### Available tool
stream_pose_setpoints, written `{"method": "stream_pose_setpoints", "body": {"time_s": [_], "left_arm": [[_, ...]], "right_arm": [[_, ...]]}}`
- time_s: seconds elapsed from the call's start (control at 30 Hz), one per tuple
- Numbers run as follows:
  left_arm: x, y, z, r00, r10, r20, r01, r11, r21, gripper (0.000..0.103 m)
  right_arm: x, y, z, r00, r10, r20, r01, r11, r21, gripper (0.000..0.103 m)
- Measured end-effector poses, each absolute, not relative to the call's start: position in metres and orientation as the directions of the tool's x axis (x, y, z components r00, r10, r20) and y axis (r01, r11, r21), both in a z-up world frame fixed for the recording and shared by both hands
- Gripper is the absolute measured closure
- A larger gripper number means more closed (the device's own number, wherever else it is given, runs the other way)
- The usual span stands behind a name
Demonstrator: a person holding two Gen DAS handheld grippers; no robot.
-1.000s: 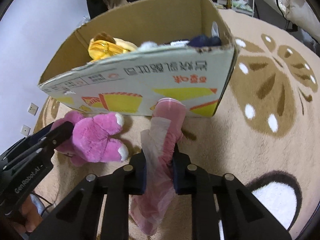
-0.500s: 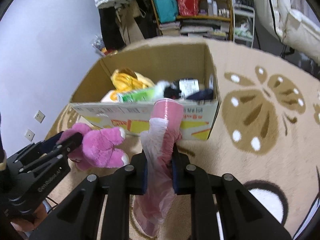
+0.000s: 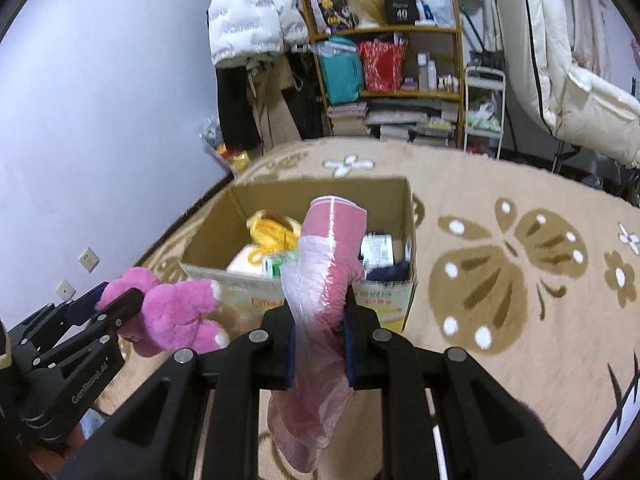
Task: Organize soft objects
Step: 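Lift the pink bear with the left gripper while the right gripper carries the bottle over the box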
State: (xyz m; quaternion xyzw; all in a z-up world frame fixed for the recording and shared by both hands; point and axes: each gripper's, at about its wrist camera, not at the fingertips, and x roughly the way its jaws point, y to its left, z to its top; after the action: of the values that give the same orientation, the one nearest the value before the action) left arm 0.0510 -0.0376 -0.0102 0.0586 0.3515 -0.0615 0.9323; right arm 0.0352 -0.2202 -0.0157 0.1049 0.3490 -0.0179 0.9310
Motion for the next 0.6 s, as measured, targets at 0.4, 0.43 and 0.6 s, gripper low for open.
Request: {"method": "stream_pose_setpoints", "body": {"time_s": [0.4,0.43,0.6], "left_arm": [[0.080,-0.038,0.011,0.783,-0.078,-0.617,0.140,0.989,0.052,0.067],[0.083,-0.039,0.011,0.786,-0.075,-0.613,0.138,0.989,0.056,0.067],[0.100,-0.049,0.013,0.794,-0.069,-0.604,0.142,0.987,0.073,0.067]], "right_arm": [[0.068,-0.227,0.008,0.791,-0.031,-0.611,0.114,0.989,0.098,0.084],[0.072,-0.226,0.010,0.790,-0.040,-0.611,0.116,0.989,0.086,0.084],[0.089,-0.228,0.007,0.785,-0.033,-0.619,0.109,0.990,0.086,0.084]]}}
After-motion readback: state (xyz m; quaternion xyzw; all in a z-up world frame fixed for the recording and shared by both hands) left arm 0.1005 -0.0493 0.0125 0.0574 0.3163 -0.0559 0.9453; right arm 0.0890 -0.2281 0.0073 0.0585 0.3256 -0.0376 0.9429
